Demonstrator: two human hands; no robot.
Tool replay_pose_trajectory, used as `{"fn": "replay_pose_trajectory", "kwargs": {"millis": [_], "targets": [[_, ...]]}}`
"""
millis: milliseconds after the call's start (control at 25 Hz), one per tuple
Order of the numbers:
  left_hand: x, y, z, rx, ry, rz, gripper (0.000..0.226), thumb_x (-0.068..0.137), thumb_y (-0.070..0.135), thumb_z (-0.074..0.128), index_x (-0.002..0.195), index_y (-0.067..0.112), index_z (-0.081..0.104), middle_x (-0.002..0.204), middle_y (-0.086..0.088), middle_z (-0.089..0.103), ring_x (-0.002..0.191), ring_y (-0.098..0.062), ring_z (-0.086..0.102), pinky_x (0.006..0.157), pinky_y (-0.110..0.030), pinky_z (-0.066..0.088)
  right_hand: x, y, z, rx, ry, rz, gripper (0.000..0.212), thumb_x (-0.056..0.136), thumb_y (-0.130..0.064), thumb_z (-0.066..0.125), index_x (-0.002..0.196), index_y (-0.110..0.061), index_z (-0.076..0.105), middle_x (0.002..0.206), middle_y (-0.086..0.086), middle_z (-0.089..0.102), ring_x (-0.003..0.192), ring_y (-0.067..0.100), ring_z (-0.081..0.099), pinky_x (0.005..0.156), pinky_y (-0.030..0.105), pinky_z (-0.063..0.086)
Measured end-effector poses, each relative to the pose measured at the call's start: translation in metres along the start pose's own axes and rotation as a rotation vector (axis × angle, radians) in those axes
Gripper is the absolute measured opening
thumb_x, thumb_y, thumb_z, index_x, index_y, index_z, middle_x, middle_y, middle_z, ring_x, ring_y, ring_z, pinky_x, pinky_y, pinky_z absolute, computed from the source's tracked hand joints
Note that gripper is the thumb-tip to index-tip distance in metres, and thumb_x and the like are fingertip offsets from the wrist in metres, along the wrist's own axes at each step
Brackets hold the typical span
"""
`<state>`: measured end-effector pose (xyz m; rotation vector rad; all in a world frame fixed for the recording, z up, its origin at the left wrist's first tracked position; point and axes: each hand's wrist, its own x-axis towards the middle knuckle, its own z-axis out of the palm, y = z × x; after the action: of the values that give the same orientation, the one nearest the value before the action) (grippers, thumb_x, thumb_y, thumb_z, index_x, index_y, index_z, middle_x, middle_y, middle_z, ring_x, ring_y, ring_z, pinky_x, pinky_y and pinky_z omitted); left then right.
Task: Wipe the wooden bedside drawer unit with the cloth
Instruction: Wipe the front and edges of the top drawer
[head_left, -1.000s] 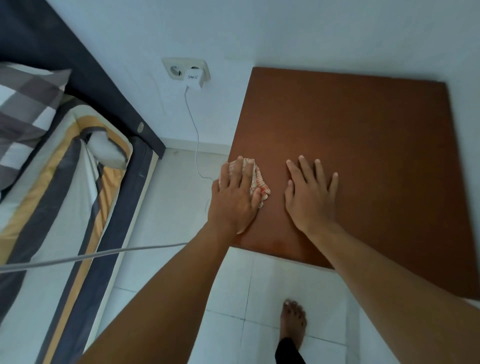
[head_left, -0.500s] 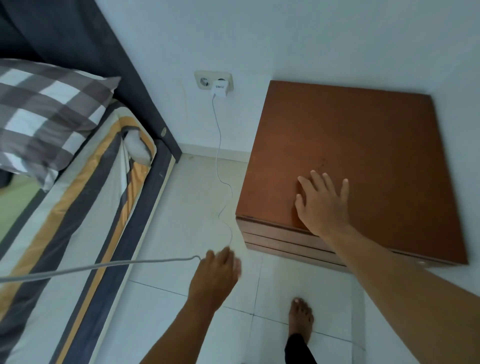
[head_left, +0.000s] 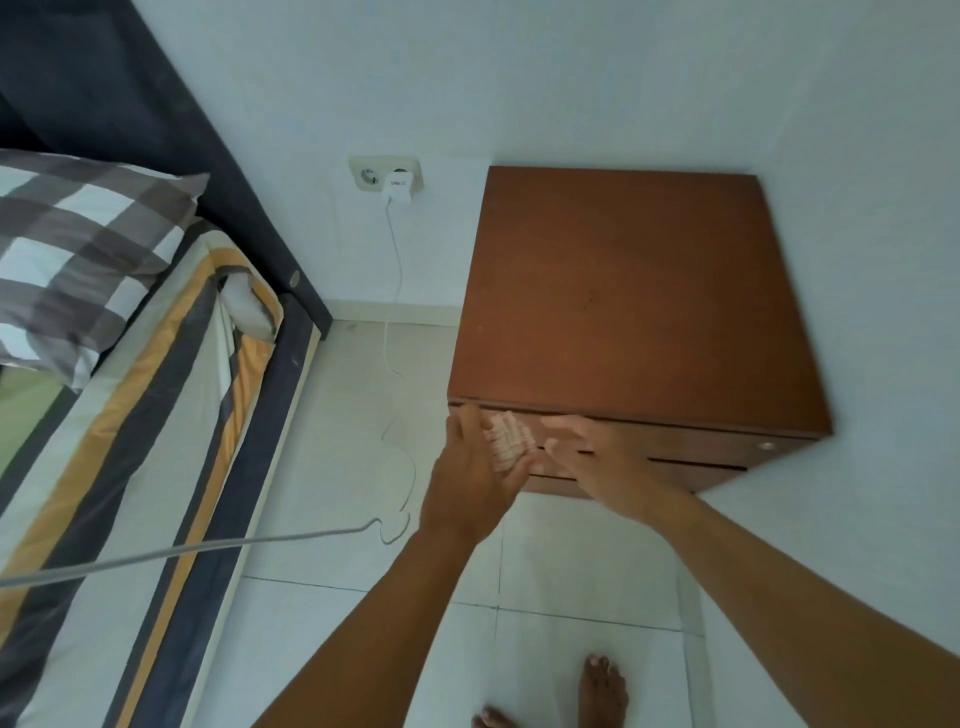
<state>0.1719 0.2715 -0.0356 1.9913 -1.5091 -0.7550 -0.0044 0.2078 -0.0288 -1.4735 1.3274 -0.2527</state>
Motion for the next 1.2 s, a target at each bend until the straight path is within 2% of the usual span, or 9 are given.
{"fn": "replay_pose_trajectory", "kwargs": {"millis": [160, 280, 440, 560, 680, 800, 880, 960, 1200], "targets": [[0.004, 0.049, 0.038, -0.181, -0.177, 0.051, 0.071, 0.07, 0.04, 0.089, 0.11, 0.022, 0.033, 0.108, 0.003, 0.044, 0.085, -0.014, 0.059, 0.062, -0.035, 0.06, -0.011, 0.011, -0.005, 0.658, -0.069, 0.313, 0.035, 0.105, -0.052, 0.047, 0.119, -0.03, 0.071, 0.11, 0.0, 0.079, 0.1, 0.019, 0.076, 0.086, 0.042, 0.061], [0.0, 0.045, 0.057, -0.152, -0.259, 0.215, 0.066, 0.07, 0.045, 0.08, 0.113, 0.019, 0.036, 0.11, 0.003, 0.042, 0.096, -0.017, 0.051, 0.067, -0.024, 0.053, -0.012, 0.038, -0.015, 0.844, 0.081, 0.422, 0.028, 0.108, -0.031, 0.049, 0.123, -0.014, 0.066, 0.105, 0.011, 0.08, 0.086, 0.023, 0.078, 0.066, 0.033, 0.061], [-0.001, 0.003, 0.055, 0.085, -0.099, 0.232, 0.064, 0.077, 0.045, 0.059, 0.128, 0.009, 0.045, 0.12, -0.005, 0.048, 0.107, -0.024, 0.049, 0.084, -0.039, 0.052, -0.018, 0.08, -0.035, 0.39, 0.272, 0.359, 0.019, 0.109, -0.027, 0.044, 0.119, -0.018, 0.058, 0.106, 0.008, 0.072, 0.094, 0.027, 0.072, 0.083, 0.043, 0.06], [0.012, -0.015, 0.051, 0.315, -0.128, 0.099, 0.062, 0.084, 0.038, 0.063, 0.138, 0.017, 0.041, 0.141, -0.007, 0.043, 0.124, -0.032, 0.046, 0.093, -0.047, 0.049, -0.025, 0.094, -0.044, -0.16, 0.304, 0.18, 0.032, 0.105, -0.019, 0.045, 0.132, -0.033, 0.054, 0.115, -0.005, 0.06, 0.085, 0.024, 0.066, 0.066, 0.032, 0.051], [0.025, -0.026, 0.05, 0.449, -0.179, -0.021, 0.071, 0.09, 0.04, 0.062, 0.15, 0.023, 0.029, 0.159, -0.011, 0.027, 0.139, -0.037, 0.036, 0.104, -0.052, 0.042, -0.024, 0.092, -0.039, -0.566, 0.398, 0.139, 0.03, 0.099, -0.046, 0.051, 0.104, -0.022, 0.068, 0.117, 0.0, 0.056, 0.081, 0.026, 0.062, 0.067, 0.033, 0.046], [0.026, -0.041, 0.051, 0.558, -0.221, -0.108, 0.082, 0.094, 0.05, 0.055, 0.158, 0.038, 0.005, 0.168, -0.018, 0.004, 0.147, -0.044, 0.026, 0.111, -0.057, 0.037, -0.021, 0.097, -0.027, -0.752, 0.459, 0.068, 0.053, 0.098, -0.061, 0.049, 0.136, -0.026, 0.058, 0.152, 0.009, 0.043, 0.086, 0.03, 0.068, 0.064, 0.034, 0.052], [0.025, -0.052, 0.051, 0.603, -0.213, -0.096, 0.088, 0.095, 0.056, 0.052, 0.155, 0.046, -0.01, 0.167, -0.021, -0.008, 0.147, -0.048, 0.027, 0.11, -0.057, 0.039, -0.017, 0.104, -0.018, -0.891, 0.462, 0.008, 0.073, 0.099, -0.064, 0.044, 0.162, -0.032, 0.024, 0.171, 0.014, 0.013, 0.079, 0.029, 0.07, 0.052, 0.029, 0.049], [0.027, -0.061, 0.048, 0.609, -0.186, -0.064, 0.091, 0.094, 0.059, 0.052, 0.153, 0.05, -0.017, 0.166, -0.022, -0.015, 0.146, -0.05, 0.029, 0.107, -0.057, 0.042, -0.011, 0.109, -0.013, -0.927, 0.465, -0.022, 0.081, 0.099, -0.064, 0.041, 0.165, -0.032, 0.007, 0.173, 0.014, 0.001, 0.07, 0.027, 0.069, 0.045, 0.025, 0.041], [0.041, -0.08, 0.041, 0.599, -0.223, 0.033, 0.092, 0.094, 0.063, 0.048, 0.145, 0.057, -0.029, 0.164, -0.023, -0.026, 0.138, -0.048, 0.042, 0.101, -0.052, 0.05, 0.002, 0.119, -0.004, -0.913, 0.488, -0.017, 0.081, 0.1, -0.058, 0.041, 0.165, -0.031, 0.002, 0.174, 0.012, -0.004, 0.069, 0.03, 0.069, 0.045, 0.025, 0.042]]}}
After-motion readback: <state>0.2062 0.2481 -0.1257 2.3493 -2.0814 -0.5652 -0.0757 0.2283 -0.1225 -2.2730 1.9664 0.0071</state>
